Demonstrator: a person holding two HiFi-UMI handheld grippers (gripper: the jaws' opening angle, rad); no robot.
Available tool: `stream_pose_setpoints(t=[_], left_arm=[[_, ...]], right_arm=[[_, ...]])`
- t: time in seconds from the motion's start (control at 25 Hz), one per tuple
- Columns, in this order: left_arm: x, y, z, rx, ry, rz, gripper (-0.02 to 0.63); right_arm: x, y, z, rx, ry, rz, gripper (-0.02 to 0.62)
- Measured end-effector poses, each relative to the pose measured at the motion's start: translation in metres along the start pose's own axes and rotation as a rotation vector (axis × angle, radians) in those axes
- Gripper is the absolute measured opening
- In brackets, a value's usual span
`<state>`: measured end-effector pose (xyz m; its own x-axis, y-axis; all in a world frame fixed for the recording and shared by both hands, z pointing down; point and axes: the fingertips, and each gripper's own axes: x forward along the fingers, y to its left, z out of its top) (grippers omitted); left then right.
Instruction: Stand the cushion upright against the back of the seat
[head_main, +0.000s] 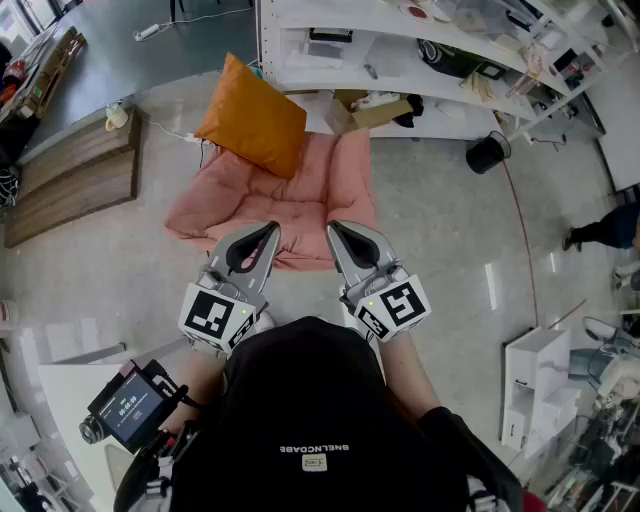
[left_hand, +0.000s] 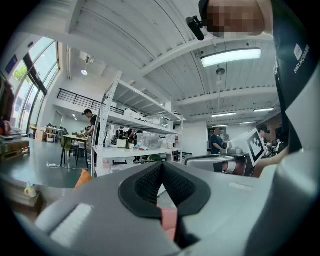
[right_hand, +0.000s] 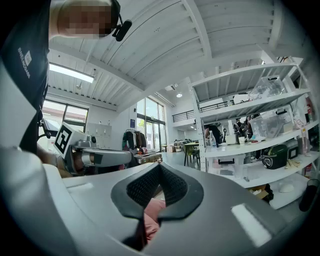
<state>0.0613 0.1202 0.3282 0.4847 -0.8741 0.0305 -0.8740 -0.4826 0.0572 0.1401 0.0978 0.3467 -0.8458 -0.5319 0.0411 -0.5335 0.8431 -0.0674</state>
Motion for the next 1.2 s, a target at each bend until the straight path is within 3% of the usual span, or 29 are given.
stream_pose_setpoints(t=[0.6, 0.88, 1.2], left_arm=[[-0.036, 0.031, -0.035, -0.042, 0.025, 0.027, 0.02], [-0.079, 0.074, -0.042, -0.1, 0.039, 0.042, 0.02], [-0.091, 0.086, -0.066, -0.147, 0.077, 0.047, 0.02]], right_arm=[[0.025, 0.028, -0.01, 0.035, -0.018, 0.0, 0.005], [0.051, 0.054, -0.015, 0.062, 0.017, -0.055, 0.005], [0.053, 0.057, -0.036, 0.096, 0.057, -0.093, 0.005]])
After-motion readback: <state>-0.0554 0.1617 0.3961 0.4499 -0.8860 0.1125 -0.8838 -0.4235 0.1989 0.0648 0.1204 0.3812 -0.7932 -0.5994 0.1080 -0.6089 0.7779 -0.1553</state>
